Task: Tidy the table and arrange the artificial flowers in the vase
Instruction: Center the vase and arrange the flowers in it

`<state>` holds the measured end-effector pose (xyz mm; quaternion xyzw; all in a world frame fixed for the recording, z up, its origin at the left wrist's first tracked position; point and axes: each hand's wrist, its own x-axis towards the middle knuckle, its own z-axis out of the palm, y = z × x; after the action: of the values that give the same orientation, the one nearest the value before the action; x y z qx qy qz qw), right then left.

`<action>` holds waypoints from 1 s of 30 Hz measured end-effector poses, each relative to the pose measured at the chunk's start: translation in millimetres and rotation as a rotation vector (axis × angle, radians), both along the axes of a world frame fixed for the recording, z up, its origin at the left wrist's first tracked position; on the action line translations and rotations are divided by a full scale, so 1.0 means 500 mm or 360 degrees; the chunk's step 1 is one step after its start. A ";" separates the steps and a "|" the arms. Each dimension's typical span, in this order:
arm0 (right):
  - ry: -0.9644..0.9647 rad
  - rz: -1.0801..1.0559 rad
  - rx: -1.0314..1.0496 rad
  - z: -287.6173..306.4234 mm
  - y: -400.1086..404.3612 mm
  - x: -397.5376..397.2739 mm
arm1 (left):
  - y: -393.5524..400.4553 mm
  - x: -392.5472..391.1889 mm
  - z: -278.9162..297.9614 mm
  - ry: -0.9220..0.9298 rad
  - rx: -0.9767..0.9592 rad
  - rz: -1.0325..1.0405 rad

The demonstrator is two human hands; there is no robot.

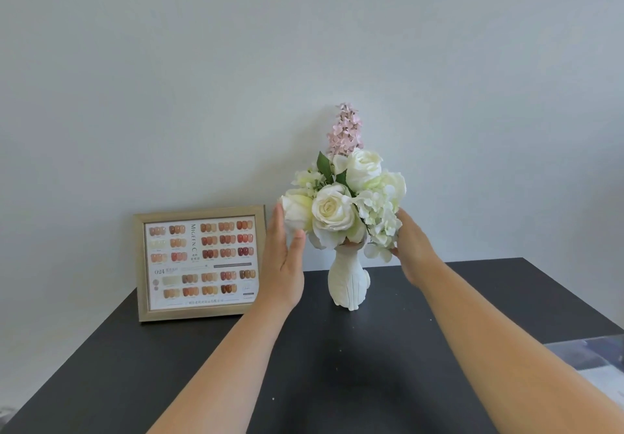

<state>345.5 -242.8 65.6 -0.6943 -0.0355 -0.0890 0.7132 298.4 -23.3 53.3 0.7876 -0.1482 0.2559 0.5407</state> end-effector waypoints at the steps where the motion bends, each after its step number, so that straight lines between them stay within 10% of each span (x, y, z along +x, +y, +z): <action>1: -0.0020 0.0026 -0.0042 -0.001 0.005 0.000 | 0.002 0.000 -0.001 0.0001 0.0009 -0.0005; 8: 0.0130 -0.0030 0.0280 -0.083 -0.031 0.010 | 0.012 0.000 -0.046 0.0136 -0.0257 0.0006; 16: 0.0543 0.0180 0.0017 -0.210 0.002 -0.001 | -0.056 0.002 -0.190 0.1214 -0.0745 -0.0225; 30: 0.0377 0.0254 -0.0122 -0.239 0.086 0.012 | -0.077 0.056 -0.198 0.1197 -0.0552 -0.0330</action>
<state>351.5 -199.8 -53.7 -0.7216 -0.0096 0.0521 0.6903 326.5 -62.0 -45.4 0.7043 0.0261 -0.0837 0.7045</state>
